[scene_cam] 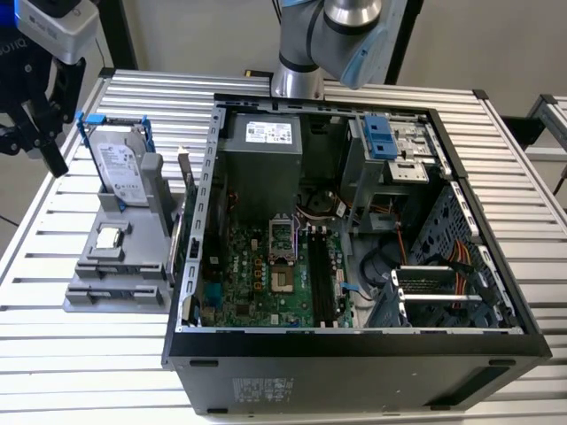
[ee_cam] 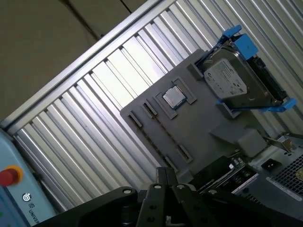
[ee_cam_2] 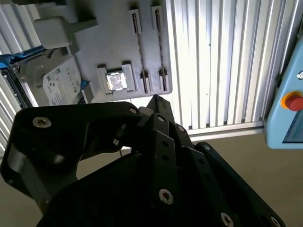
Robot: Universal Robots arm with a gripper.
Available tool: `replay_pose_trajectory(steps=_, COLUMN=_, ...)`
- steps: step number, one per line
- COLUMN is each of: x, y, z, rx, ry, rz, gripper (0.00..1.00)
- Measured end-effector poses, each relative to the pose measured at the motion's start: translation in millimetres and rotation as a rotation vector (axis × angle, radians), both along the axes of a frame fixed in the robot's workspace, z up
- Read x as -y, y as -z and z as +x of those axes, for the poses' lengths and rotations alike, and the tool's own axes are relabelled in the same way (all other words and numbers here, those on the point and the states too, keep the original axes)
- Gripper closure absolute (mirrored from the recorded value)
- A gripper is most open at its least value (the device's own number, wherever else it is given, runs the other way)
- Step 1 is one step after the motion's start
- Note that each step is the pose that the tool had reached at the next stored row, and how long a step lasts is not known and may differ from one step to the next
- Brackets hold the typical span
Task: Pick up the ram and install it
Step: 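Pick up the ram and move it above insertion slot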
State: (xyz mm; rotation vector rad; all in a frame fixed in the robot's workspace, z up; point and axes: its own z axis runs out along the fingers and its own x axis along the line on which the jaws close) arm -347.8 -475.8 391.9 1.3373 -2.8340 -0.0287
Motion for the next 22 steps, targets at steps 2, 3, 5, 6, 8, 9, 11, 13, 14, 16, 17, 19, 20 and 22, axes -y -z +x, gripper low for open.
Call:
replay_pose_trajectory(steps=2, x=0.0, y=0.0, z=0.0, rx=0.0, ry=-0.008, rz=-0.0004, gripper=1.0)
replay_pose_trajectory(steps=3, x=0.0, y=0.0, z=0.0, rx=0.0, ry=-0.012, rz=-0.0008, gripper=1.0)
replay_pose_trajectory(steps=5, x=0.0, y=0.0, z=0.1, rx=0.0, ry=-0.02, rz=-0.0012, gripper=1.0)
replay_pose_trajectory(steps=6, x=0.0, y=0.0, z=0.0, rx=-0.0001, ry=-0.025, rz=-0.0013, gripper=1.0)
replay_pose_trajectory(steps=8, x=0.0, y=0.0, z=0.0, rx=-0.0001, ry=-0.037, rz=-0.0016, gripper=1.0)
replay_pose_trajectory(steps=9, x=0.0, y=0.0, z=0.0, rx=0.0, ry=-0.043, rz=-0.0019, gripper=1.0)
replay_pose_trajectory(steps=11, x=-0.1, y=0.0, z=0.1, rx=0.0, ry=-0.056, rz=-0.003, gripper=1.0)
replay_pose_trajectory(steps=13, x=-0.3, y=0.0, z=0.0, rx=0.0, ry=-0.071, rz=-0.004, gripper=1.0)
replay_pose_trajectory(steps=14, x=-0.5, y=0.0, z=0.0, rx=0.0, ry=-0.079, rz=-0.0045, gripper=1.0)
replay_pose_trajectory(steps=16, x=-0.5, y=-0.1, z=0.0, rx=-0.0001, ry=-0.101, rz=-0.0049, gripper=1.0)
replay_pose_trajectory(steps=17, x=-0.5, y=-0.1, z=0.0, rx=-0.0001, ry=-0.112, rz=-0.005, gripper=1.0)
replay_pose_trajectory(steps=19, x=-0.5, y=0.0, z=0.1, rx=0.0001, ry=-0.133, rz=-0.005, gripper=1.0)
replay_pose_trajectory(steps=20, x=-0.6, y=0.0, z=0.0, rx=0.0001, ry=-0.165, rz=-0.0053, gripper=1.0)
replay_pose_trajectory(steps=22, x=-0.7, y=0.0, z=0.0, rx=0.0002, ry=-0.21, rz=-0.0057, gripper=1.0)
